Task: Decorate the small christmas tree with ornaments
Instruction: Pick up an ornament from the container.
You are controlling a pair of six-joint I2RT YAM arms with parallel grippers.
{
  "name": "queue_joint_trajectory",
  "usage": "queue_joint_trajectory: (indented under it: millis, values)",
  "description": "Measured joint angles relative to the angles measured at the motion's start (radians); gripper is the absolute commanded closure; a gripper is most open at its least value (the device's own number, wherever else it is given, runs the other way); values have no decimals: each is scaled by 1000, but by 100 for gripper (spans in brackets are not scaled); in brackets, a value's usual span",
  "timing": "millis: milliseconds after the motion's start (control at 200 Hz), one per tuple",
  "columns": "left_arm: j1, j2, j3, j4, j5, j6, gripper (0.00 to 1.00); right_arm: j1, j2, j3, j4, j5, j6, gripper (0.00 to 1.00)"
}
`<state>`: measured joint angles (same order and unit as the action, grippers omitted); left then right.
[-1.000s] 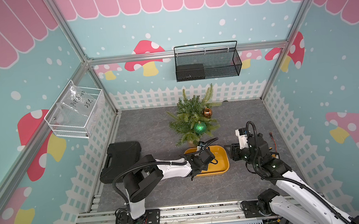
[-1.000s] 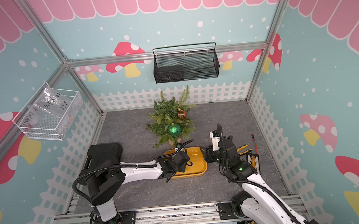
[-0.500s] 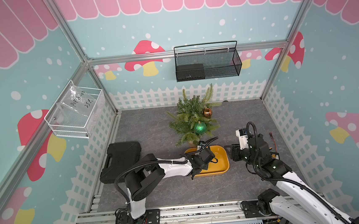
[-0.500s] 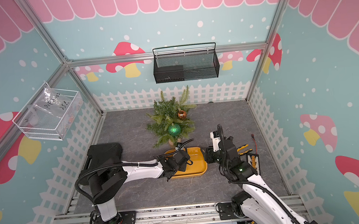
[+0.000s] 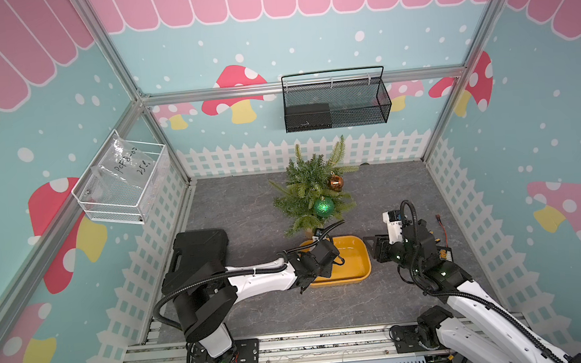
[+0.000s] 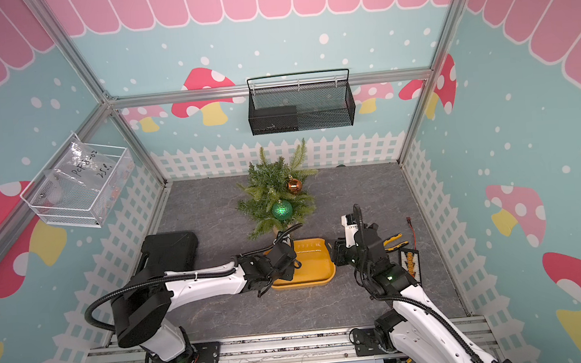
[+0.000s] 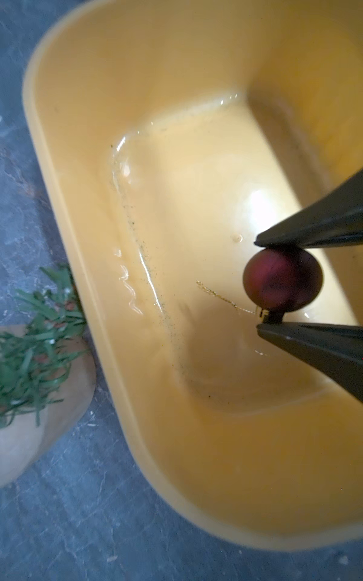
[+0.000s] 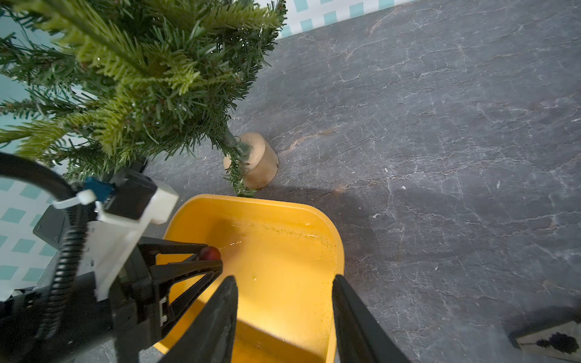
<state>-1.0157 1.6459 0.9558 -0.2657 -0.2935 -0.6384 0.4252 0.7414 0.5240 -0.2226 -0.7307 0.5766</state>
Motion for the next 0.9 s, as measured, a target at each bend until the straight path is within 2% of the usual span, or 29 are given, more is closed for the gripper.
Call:
queue_joint_trajectory:
  millis: [295,580,721,901]
  values:
    - [0,-208,-65,-31,105,-9,71,0,9,0,19,-3,1,49]
    - [8,-538,-141,-38,202,-21,71,0,10,2,48,-16,1,49]
    - [43,-674,-145,-35,249,-43,71,0,12,29,55,-36,0,49]
    - [102,-750,-131,-30,315,-71,70,0,31,122,71,-72,-7,49]
